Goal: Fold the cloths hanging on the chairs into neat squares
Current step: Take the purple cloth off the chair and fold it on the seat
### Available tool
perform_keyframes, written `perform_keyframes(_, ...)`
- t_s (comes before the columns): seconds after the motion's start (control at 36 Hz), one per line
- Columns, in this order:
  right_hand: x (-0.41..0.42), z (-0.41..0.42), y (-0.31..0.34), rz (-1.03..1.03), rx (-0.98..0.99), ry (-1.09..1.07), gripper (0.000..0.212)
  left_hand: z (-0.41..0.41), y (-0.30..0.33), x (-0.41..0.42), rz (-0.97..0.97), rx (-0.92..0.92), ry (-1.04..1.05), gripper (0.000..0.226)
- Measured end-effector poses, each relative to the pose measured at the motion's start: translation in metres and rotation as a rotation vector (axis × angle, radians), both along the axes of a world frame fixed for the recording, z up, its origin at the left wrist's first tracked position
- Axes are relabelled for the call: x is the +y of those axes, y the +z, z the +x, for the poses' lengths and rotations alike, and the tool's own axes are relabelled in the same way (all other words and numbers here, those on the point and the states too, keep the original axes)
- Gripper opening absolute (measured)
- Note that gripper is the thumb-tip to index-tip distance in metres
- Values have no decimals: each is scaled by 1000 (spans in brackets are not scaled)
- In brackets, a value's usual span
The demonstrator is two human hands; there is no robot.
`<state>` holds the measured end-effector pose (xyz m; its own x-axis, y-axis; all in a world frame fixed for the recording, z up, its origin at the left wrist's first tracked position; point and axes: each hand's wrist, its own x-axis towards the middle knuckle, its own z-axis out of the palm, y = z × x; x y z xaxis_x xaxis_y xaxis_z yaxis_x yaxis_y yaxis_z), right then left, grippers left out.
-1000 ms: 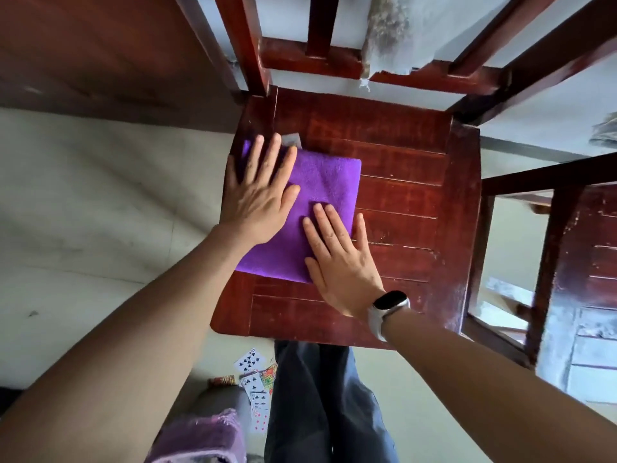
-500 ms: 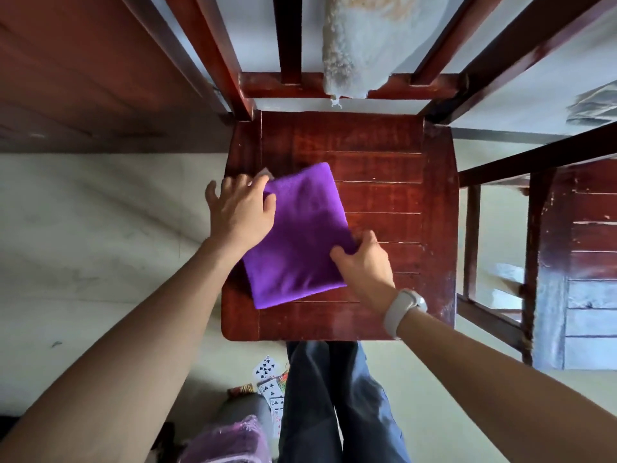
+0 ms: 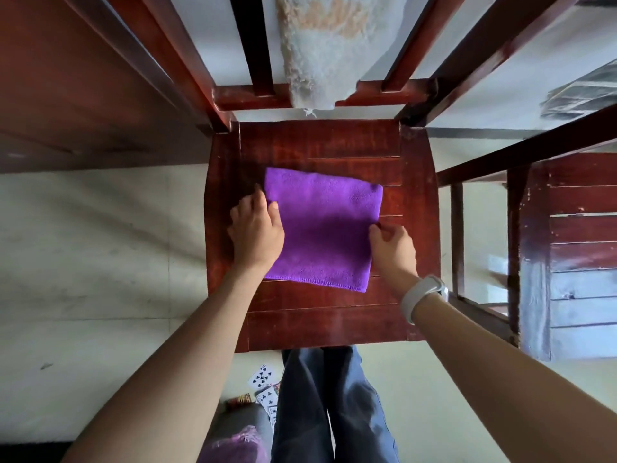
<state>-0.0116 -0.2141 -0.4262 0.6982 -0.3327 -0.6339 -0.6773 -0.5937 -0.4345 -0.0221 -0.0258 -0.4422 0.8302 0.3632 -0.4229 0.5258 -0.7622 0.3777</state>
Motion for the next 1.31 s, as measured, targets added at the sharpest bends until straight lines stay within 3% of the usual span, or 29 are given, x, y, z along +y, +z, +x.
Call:
perform_keyframes(0.19, 11, 2, -2, 106, 16, -93, 31, -9, -1, 4, 88, 158, -68, 50)
perform_keyframes(0.39, 8, -3, 1, 164, -85, -77, 30, -13, 11, 1, -295, -31, 143, 33)
perform_keyframes(0.61, -8, -41, 49, 187, -215, -103, 37, -46, 57, -25, -311, -207, 31, 52)
perform_keyframes(0.83, -63, -85, 134, 146, -300, -227, 35, -74, 142, -76, -371, -266, -140, 48)
perform_keyframes(1.06, -156, -120, 235, 123, -498, -516, 31, -62, 245, -177, -408, -330, -410, 47)
perform_keyframes(1.17, -224, -138, 282, 135, -645, -665, 40, -49, 296, -256, -434, -425, -574, 46)
perform_keyframes(1.31, -334, -169, 336, 58, -831, -744, 23, -50, 354, -378, -501, -531, -758, 46)
